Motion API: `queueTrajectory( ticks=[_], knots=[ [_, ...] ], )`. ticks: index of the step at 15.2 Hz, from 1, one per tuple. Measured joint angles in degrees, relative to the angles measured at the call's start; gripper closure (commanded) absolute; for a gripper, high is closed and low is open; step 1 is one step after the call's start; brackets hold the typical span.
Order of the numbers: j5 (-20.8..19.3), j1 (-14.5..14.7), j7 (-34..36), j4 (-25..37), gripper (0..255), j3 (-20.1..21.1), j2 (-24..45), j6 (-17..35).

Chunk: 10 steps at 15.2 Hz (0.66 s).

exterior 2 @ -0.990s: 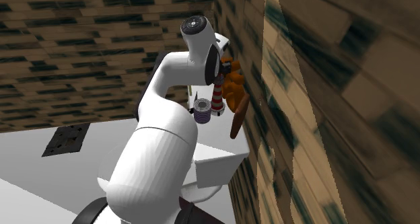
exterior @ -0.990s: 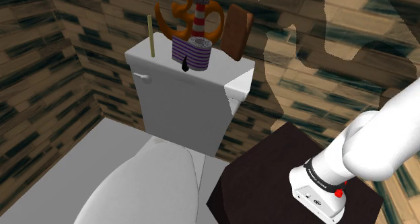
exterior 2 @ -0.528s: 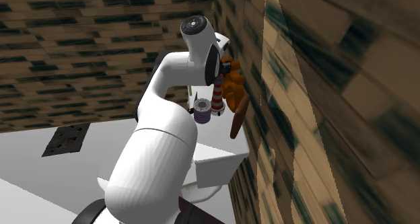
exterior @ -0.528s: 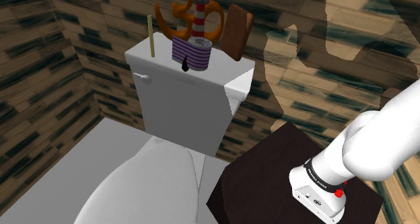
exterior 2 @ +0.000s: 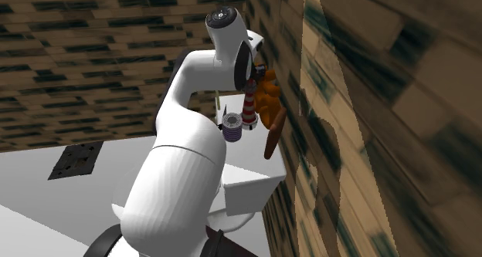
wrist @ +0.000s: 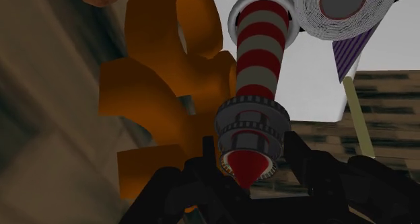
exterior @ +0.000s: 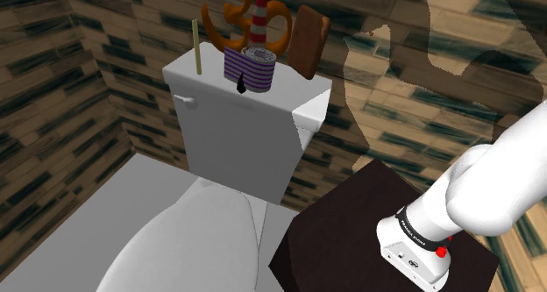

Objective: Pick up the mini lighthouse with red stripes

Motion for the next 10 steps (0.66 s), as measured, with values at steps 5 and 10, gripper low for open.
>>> queueTrajectory(
  ticks=[5,10],
  knots=[
    [0.0,0.1,-0.5,6.0,255,0.1,1.5,-4.5],
    [-0.1,0.3,-0.8,11.9,255,0.3,3.3,-8.6]
  ],
)
